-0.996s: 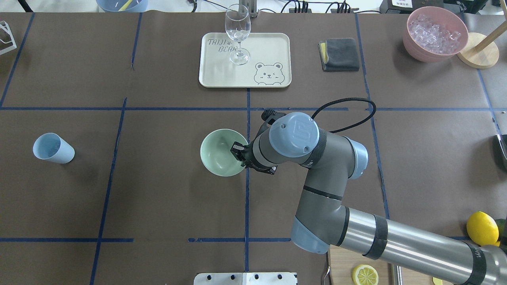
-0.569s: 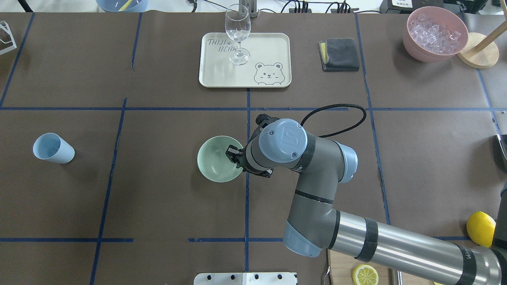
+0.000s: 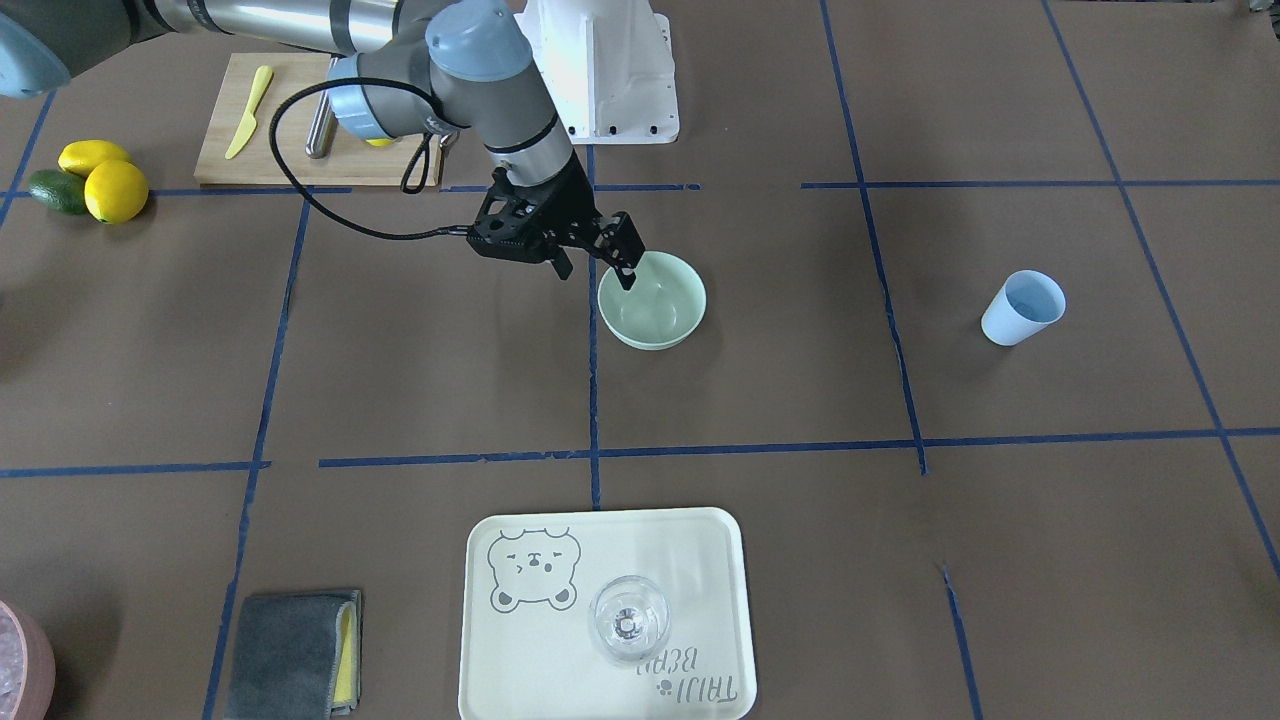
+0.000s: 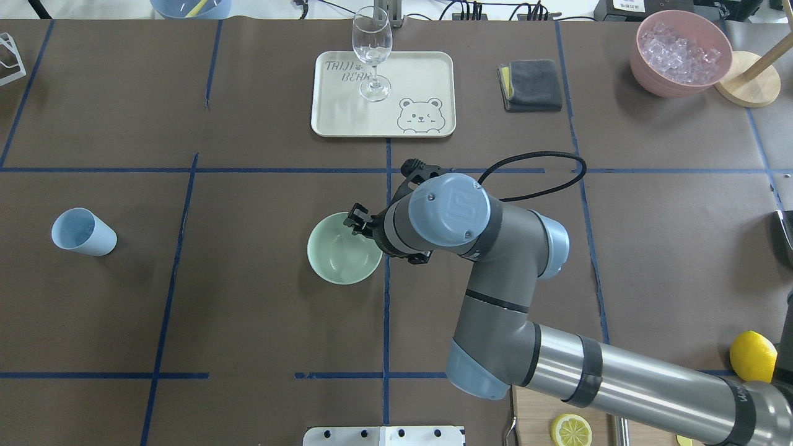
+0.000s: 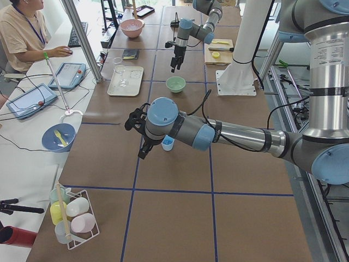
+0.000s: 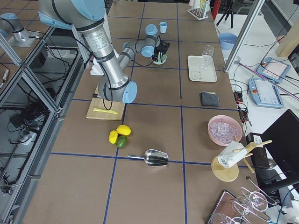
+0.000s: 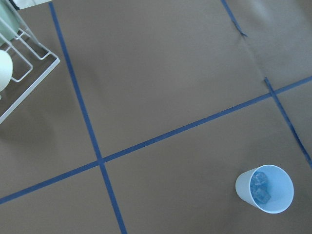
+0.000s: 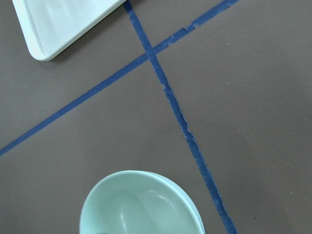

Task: Pour ice into bowl

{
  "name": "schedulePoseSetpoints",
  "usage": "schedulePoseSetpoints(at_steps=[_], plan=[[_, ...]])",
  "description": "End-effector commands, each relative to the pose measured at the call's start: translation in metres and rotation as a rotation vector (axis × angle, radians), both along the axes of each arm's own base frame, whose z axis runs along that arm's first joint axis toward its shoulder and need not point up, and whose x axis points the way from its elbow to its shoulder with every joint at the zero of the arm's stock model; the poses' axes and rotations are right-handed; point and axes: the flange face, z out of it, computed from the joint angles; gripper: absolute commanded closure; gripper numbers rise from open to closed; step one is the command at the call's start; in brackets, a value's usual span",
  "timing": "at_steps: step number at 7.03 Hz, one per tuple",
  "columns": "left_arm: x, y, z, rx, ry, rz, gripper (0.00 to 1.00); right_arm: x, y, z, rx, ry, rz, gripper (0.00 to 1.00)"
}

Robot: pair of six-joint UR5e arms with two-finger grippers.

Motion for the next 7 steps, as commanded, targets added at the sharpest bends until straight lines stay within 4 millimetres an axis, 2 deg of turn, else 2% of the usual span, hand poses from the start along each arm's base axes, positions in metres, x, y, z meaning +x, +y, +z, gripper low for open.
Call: schedulePoseSetpoints(at_steps=[1,2,3,4,5,7], plan=[[0.028,-0.005,-0.01,0.001,0.022,-0.004,0.0,0.093,0.01,0.003,0.01,-0.054,0.025,0.0],[0.029,-0.006,-0.012,0.012,-0.003,-0.08,0.0,0.127,0.007,0.022,-0.016,-0.054,0.016,0.0],[0.041,-0.008,-0.016,-0.002,-0.006,-0.126,0.0,0.158,-0.007,0.041,-0.064,-0.049,0.002,0.0],[0.066,-0.006,-0.02,0.013,0.01,-0.118,0.0,0.181,-0.017,0.064,-0.1,-0.037,-0.006,0.0],[0.094,-0.006,-0.027,0.004,0.035,-0.178,0.01,0.19,-0.023,0.074,-0.104,-0.023,-0.003,0.0],[0.125,0.037,-0.003,0.048,0.044,-0.331,0.0,0.203,-0.025,0.099,-0.061,0.026,-0.028,0.0]])
